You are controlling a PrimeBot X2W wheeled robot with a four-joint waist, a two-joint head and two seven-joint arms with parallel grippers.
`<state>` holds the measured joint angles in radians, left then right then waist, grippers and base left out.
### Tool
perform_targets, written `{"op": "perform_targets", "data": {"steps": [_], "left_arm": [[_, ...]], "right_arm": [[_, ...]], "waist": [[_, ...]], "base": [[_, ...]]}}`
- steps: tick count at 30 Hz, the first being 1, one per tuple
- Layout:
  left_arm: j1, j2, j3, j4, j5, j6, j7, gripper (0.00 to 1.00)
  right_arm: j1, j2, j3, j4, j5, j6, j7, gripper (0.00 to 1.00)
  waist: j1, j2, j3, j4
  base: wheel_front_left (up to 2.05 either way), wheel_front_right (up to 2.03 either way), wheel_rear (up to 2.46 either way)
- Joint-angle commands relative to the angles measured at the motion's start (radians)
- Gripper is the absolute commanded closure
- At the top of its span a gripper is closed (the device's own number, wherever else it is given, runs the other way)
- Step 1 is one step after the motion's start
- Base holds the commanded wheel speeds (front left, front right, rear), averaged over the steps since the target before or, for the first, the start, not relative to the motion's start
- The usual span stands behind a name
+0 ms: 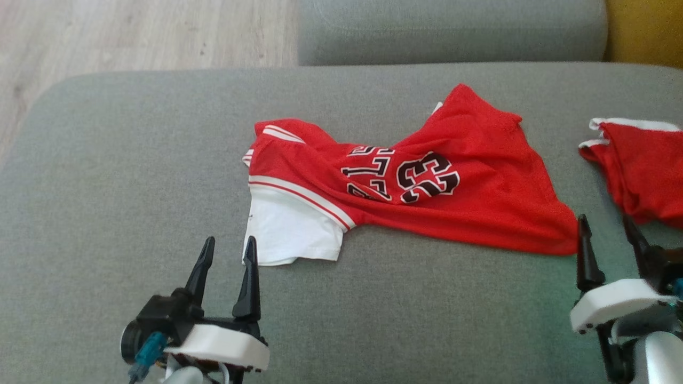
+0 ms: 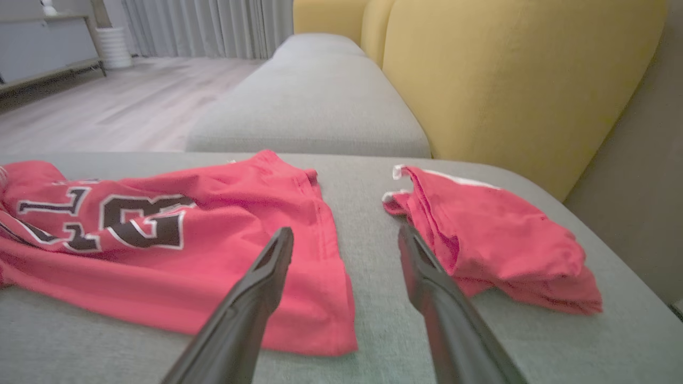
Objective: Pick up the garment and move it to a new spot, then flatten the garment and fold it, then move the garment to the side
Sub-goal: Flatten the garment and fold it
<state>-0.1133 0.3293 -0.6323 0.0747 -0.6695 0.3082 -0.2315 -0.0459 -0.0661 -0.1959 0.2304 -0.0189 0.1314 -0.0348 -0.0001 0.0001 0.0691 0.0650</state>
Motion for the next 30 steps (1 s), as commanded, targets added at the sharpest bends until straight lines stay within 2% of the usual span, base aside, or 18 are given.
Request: {"op": "perform_targets", "data": {"steps": [1,14,30], "left_arm": [[-0.027,0.018,0.032,-0.025,-0.011,0.003,-0.013,0.00],[0.034,0.014,0.016,0.011,-0.030,-0.001,-0.015,0.00],[0.040,0.025,0.026,0.048,-0.040,0.000,-0.018,0.00]], "right_arm": [[-0.011,0.001,0.031,-0.046,-0.003,-0.001,-0.003,0.00],[0.076,0.015,0.130,-0.152,0.055,-0.001,-0.002,0.00],[0.118,0.016,0.179,-0.144,0.104,-0.001,-0.015,0.00]], "waist": [[0.0001,-0.0001,-0.019,0.005],[0.0001,-0.0001,-0.097,0.036],[0.0001,-0.0001,-0.099,0.031]], "base": [[0.00,0.00,0.00],[0.00,0.00,0.00],[0.00,0.00,0.00]]}}
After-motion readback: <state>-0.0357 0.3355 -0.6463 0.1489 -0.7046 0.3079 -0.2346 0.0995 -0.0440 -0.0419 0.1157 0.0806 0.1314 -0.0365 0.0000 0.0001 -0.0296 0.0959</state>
